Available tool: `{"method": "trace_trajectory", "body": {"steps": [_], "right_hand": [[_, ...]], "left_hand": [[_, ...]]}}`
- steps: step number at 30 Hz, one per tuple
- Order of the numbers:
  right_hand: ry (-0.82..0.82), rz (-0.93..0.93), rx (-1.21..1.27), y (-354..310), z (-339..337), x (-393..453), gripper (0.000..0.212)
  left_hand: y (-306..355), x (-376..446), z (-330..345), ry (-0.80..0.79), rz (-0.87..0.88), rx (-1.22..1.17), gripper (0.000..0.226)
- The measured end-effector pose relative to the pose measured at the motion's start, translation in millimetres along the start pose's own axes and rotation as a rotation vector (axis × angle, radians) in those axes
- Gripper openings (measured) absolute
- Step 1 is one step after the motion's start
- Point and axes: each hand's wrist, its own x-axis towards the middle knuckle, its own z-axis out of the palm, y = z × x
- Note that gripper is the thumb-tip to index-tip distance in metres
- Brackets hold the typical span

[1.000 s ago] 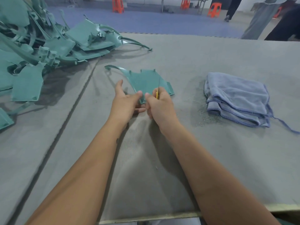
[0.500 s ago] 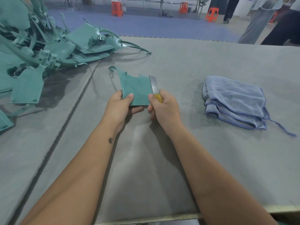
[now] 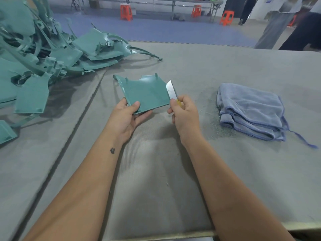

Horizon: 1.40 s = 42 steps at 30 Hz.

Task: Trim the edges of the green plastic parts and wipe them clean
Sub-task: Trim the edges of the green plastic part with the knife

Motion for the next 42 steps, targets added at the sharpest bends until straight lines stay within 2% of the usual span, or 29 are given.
{"method": "trace_trajectory", "body": {"steps": [4, 9, 14, 18, 22, 28, 34, 36, 39, 42], "right_hand": [[0.02, 0.033, 0.05, -1, -1, 0, 0.018], [0.014, 0.139, 0.194, -1, -1, 4, 0.044], [0.105, 0.105, 0.188, 1, -3, 8, 0.024], [0.052, 0.063, 0.145, 3, -5, 7, 0.02], [0.007, 0.032, 0.037, 7, -1, 5, 0.02], [-0.004, 0.006, 0.003, 10, -2, 6, 0.025], [-0.139, -0.1, -0.158, 13, 4, 1, 0.028], [-0.129, -0.1, -0.106, 13, 3, 2, 0.027], [-0.024, -0.065, 0.022, 13, 0, 5, 0.026], [-0.061, -0.099, -0.067, 15, 2, 5, 0.026]], "left_hand": [[-1, 0, 0, 0.038, 0.005, -0.023, 0.026], [-1, 1, 0, 0.065, 0.022, -0.032, 0.026], [-1, 2, -2, 0.084, 0.024, -0.1, 0.025], [-2, 2, -1, 0.102, 0.037, -0.105, 0.025], [-2, 3, -2, 0.118, 0.062, -0.084, 0.024], [-1, 3, -3, 0.129, 0.04, -0.09, 0.023], [-1, 2, -2, 0.13, 0.038, -0.097, 0.023], [0, 2, -3, 0.131, 0.035, -0.12, 0.023], [1, 2, -5, 0.127, 0.026, -0.151, 0.022], [0, 2, -5, 0.109, 0.026, -0.147, 0.022]]}}
